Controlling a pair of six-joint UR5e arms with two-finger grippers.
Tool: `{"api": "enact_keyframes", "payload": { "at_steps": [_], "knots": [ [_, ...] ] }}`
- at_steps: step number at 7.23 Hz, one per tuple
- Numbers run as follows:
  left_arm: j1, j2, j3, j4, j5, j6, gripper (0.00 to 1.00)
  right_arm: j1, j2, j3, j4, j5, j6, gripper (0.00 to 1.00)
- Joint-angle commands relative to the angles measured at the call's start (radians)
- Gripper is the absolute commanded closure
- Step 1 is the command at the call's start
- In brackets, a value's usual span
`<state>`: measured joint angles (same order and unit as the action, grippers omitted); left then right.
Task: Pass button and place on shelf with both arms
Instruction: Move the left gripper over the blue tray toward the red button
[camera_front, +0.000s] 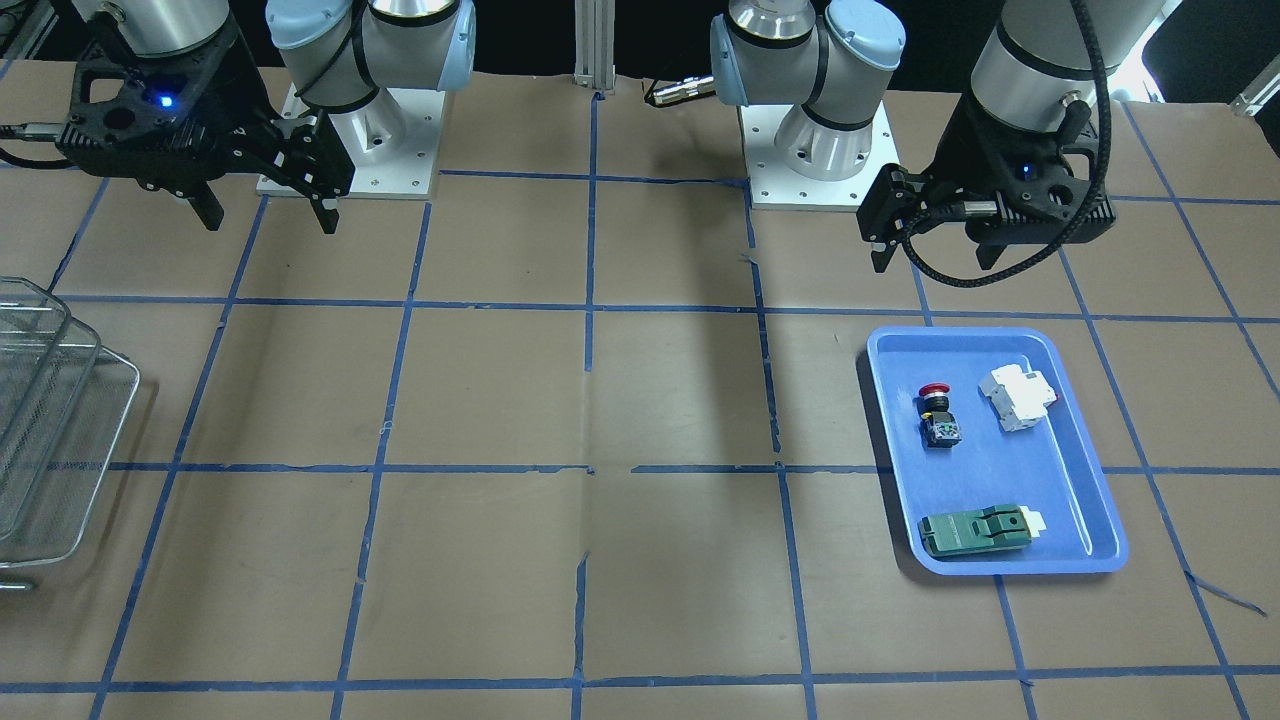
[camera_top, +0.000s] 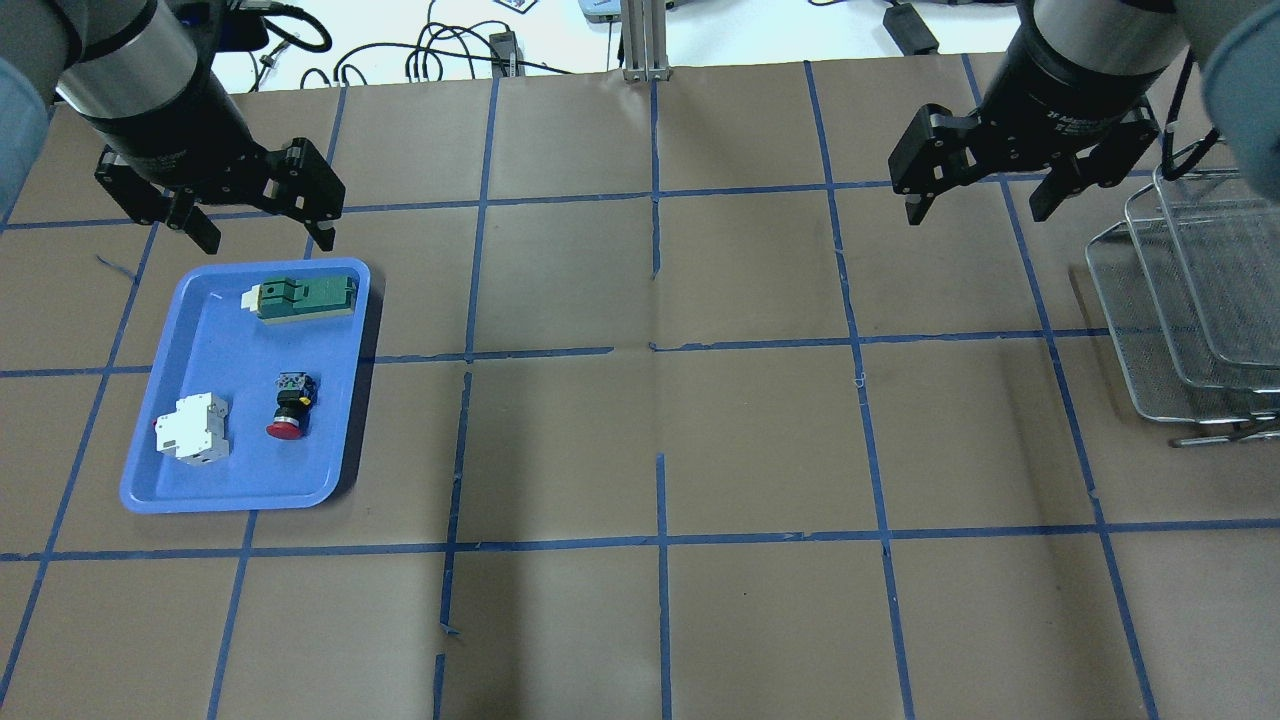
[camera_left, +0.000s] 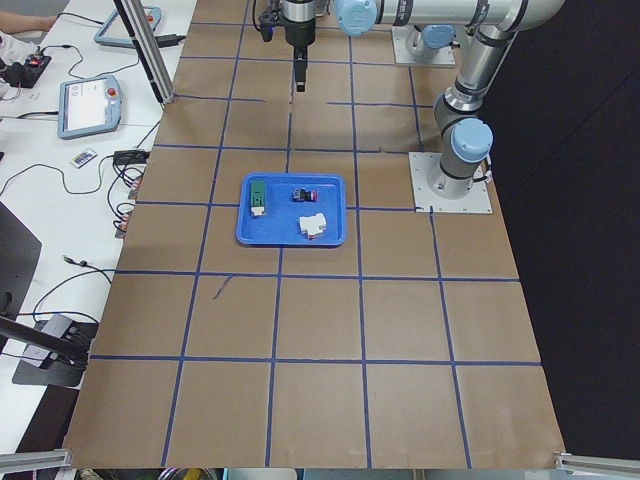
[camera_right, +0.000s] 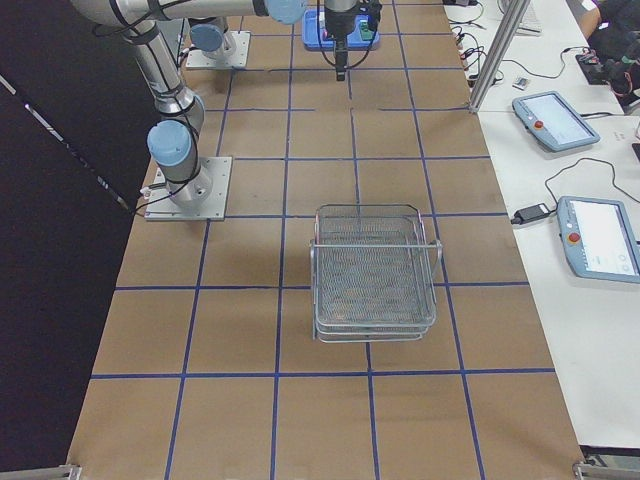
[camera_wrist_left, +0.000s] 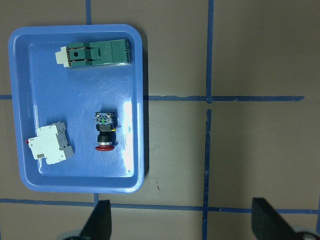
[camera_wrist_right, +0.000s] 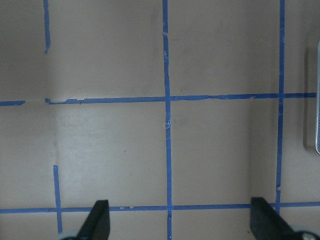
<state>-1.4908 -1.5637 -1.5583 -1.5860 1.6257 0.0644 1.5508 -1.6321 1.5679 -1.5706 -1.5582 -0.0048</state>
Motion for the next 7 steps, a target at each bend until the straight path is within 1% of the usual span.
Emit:
{"api": "enact_keyframes", "payload": {
  "at_steps": [1, 4, 5, 6, 7],
  "knots": [
    [0.0, 0.001, -0.003, -0.002, -0.023, 0.005, 0.0, 0.0, 0.0, -0.009, 0.001, 0.003, 0.002, 0.0],
    [0.01, -0.024, -0.002, 0.009, -0.061, 0.008, 0.0, 0.0, 0.0, -0.009, 0.0, 0.003, 0.002, 0.0],
    [0.021, -0.012, -0.008, -0.002, -0.049, 0.084, 0.0, 0.0, 0.0, -0.009, 0.0, 0.003, 0.003, 0.0],
    [0.093, -0.016, -0.06, 0.007, -0.061, 0.256, 0.0, -0.001, 0.0, -0.009, 0.0, 0.025, 0.003, 0.0],
    [0.206, -0.024, -0.13, 0.118, -0.067, 0.305, 0.0, -0.002, 0.0, -0.009, 0.001, 0.035, 0.003, 0.0]
  ]
}}
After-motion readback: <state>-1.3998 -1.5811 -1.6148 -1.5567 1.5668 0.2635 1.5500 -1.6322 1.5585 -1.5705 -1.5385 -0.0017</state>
